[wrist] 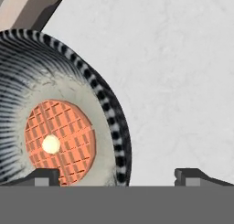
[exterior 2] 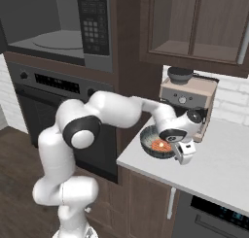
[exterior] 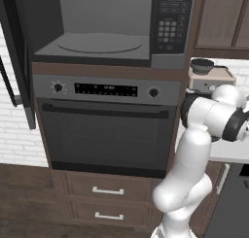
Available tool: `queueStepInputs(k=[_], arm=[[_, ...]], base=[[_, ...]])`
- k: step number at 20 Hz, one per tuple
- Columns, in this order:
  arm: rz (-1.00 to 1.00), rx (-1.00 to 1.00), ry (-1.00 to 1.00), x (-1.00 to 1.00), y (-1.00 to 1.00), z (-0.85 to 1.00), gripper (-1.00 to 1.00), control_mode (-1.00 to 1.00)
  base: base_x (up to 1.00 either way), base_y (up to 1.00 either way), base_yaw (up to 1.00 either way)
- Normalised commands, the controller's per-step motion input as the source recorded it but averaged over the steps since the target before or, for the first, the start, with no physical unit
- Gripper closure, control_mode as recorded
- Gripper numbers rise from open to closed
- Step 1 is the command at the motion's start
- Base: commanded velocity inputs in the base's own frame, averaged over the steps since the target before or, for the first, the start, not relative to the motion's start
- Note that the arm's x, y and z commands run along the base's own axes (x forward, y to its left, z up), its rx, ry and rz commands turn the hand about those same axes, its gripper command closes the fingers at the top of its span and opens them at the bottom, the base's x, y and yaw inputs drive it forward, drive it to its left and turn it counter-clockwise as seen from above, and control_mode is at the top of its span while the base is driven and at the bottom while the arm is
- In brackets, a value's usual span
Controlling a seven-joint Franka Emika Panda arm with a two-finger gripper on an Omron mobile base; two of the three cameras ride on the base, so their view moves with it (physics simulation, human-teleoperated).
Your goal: Open the microwave, place the bowl with waffle inside the microwave, then close the microwave door and turn it on.
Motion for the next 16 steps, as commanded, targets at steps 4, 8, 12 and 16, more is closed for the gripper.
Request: queueStepInputs(k=[4,8,12,16], arm=[[0.0,0.0,0.02,0.22,-0.03,-0.24,-1.0,-1.0],[0.0,0.0,0.01,0.14,0.0,-0.22,-1.0,-1.0],[0.0,0.0,0.04,0.22,0.11,-0.21,-1.0,-1.0],[0.0,-0.04,0.08,0.29,0.53,-0.28,-1.0,-1.0]], base=[[0.0,0.0,0.0],[0.0,0.0,0.0],[0.0,0.0,0.0],[0.0,0.0,0.0]])
